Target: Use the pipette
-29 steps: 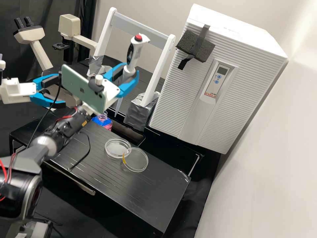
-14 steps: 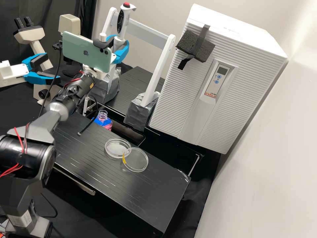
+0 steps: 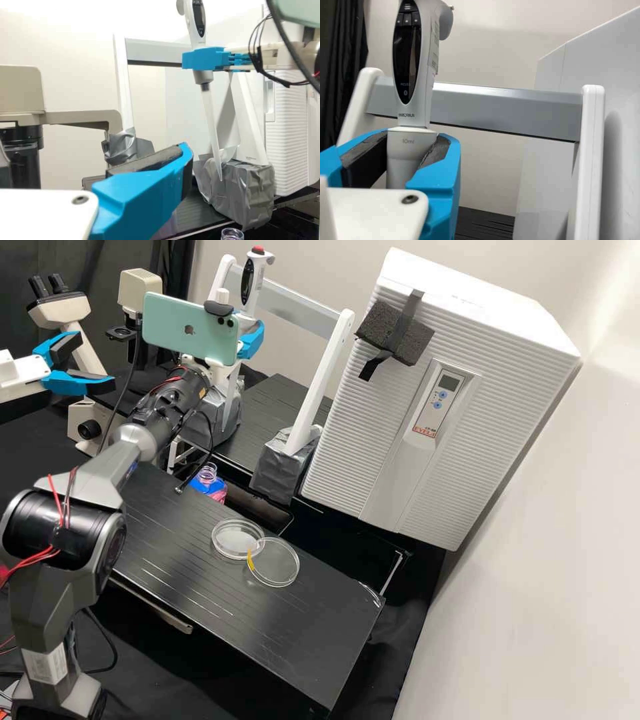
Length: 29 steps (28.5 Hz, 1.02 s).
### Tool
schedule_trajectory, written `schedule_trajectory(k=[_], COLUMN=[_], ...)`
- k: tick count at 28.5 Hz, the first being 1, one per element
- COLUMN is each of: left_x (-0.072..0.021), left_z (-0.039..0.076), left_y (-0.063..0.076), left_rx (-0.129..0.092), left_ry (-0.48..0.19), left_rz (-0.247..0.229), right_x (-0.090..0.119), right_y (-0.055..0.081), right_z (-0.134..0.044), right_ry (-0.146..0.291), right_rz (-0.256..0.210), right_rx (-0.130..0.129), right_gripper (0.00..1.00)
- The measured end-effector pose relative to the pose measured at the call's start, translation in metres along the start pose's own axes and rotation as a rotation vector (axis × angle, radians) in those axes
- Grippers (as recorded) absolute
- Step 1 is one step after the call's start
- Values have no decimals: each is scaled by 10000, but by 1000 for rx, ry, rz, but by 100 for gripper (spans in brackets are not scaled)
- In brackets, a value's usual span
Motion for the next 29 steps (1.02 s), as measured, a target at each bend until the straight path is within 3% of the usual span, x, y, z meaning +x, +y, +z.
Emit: schedule_trajectory(k=[7, 11, 16, 18, 21, 24, 29], left_x=[22, 25, 25, 25, 25, 25, 31], left_z=[41, 68, 72, 72, 72, 72, 98], left_y=[8, 1, 0, 0, 0, 0, -19], left_rx=[-2, 1, 1, 1, 1, 1, -3], left_ry=[-15, -25, -26, -26, -26, -26, -36], left_rz=[0, -2, -2, -2, -2, -2, -9], right_x=[159, 228, 274, 274, 276, 296, 306], right_y=[101, 112, 75, 67, 80, 121, 151], right_z=[44, 31, 21, 23, 50, 78, 127], right_ry=[-24, -29, -42, -53, -64, -77, -89], right_rz=[-19, -49, -105, -122, -122, -108, -97], right_rx=[-5, 29, 51, 79, 88, 116, 116], right_gripper=[0, 0, 0, 0, 0, 0, 0])
